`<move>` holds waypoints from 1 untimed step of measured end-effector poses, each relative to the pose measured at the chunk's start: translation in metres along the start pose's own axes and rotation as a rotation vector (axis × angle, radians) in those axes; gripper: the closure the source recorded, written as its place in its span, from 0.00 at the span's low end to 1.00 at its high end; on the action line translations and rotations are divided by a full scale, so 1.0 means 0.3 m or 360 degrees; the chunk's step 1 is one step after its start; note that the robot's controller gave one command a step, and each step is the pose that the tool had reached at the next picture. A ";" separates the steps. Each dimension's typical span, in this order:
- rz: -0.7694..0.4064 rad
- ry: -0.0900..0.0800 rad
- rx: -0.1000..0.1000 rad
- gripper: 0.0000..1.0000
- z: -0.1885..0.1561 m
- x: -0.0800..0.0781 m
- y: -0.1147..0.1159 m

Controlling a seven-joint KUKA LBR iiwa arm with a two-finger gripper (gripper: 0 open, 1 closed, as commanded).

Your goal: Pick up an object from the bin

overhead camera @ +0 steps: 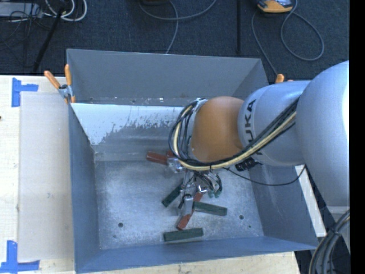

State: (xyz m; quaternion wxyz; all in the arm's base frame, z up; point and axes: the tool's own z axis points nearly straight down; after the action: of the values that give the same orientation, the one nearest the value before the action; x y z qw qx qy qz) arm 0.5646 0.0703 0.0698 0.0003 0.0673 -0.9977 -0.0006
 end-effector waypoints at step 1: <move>0.0008 0.0001 0.0000 0.00 0.000 0.000 0.001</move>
Offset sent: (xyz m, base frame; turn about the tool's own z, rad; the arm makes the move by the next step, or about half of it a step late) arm 0.0000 0.0000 0.0000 0.0000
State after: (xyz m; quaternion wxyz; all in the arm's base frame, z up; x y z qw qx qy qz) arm 0.5647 0.0704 0.0700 0.0005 0.0647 -0.9979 -0.0005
